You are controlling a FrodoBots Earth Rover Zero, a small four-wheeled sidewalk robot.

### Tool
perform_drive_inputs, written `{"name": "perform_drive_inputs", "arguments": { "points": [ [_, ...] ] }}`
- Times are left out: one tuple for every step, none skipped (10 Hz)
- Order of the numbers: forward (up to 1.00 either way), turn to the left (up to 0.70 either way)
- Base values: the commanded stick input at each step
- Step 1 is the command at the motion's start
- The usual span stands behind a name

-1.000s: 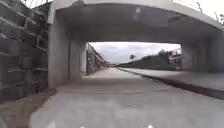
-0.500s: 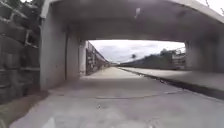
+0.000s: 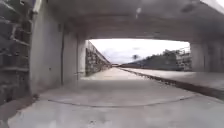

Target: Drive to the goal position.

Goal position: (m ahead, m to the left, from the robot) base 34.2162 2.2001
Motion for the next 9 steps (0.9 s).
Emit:
{"name": "perform_drive_inputs", "arguments": {
  "points": [
    [0.85, 0.0],
    [0.85, 0.0],
    [0.85, 0.0],
    [0.85, 0.0],
    [0.85, 0.0],
    [0.85, 0.0],
    [0.85, 0.0],
    [0.85, 0.0],
    [0.85, 0.0]
  ]
}}
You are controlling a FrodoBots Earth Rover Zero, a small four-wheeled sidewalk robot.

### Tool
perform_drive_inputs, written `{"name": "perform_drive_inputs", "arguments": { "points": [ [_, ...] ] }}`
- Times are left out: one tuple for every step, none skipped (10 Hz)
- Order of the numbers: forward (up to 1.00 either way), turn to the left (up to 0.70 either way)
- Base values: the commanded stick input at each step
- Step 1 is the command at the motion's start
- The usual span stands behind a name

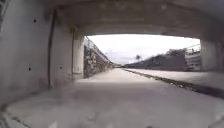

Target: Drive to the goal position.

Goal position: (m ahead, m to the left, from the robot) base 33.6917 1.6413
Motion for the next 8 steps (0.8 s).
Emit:
{"name": "perform_drive_inputs", "arguments": {
  "points": [
    [0.85, 0.0],
    [0.85, 0.0],
    [0.85, 0.0],
    [0.85, 0.0],
    [0.85, 0.0],
    [0.85, 0.0],
    [0.85, 0.0],
    [0.85, 0.0]
  ]
}}
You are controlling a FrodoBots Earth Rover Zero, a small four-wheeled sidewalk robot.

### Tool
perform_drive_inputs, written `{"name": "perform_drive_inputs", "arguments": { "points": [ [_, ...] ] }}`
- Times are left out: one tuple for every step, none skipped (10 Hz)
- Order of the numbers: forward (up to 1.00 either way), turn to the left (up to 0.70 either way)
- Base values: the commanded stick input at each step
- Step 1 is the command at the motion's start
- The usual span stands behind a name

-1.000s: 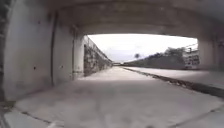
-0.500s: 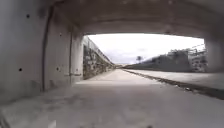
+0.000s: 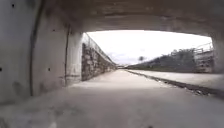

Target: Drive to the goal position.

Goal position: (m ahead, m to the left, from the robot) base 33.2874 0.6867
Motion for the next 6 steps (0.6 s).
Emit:
{"name": "perform_drive_inputs", "arguments": {
  "points": [
    [0.85, 0.0],
    [0.85, 0.0],
    [0.85, 0.0],
    [0.85, 0.0],
    [0.85, 0.0],
    [0.85, 0.0]
  ]
}}
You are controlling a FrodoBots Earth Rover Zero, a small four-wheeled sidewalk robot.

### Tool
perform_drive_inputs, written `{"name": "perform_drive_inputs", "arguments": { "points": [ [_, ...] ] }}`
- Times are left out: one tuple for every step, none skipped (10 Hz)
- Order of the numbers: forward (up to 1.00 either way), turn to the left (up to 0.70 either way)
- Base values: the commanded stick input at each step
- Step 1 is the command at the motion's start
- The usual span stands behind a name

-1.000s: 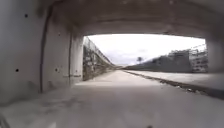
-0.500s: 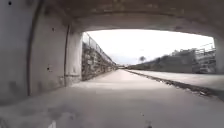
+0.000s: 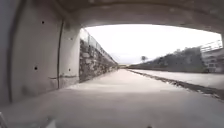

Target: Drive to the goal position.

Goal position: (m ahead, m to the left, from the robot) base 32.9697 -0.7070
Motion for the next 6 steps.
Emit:
{"name": "perform_drive_inputs", "arguments": {
  "points": [
    [0.85, 0.0],
    [0.85, 0.0],
    [0.85, -0.27],
    [0.85, -0.27],
    [0.85, 0.0],
    [0.85, 0.0]
  ]
}}
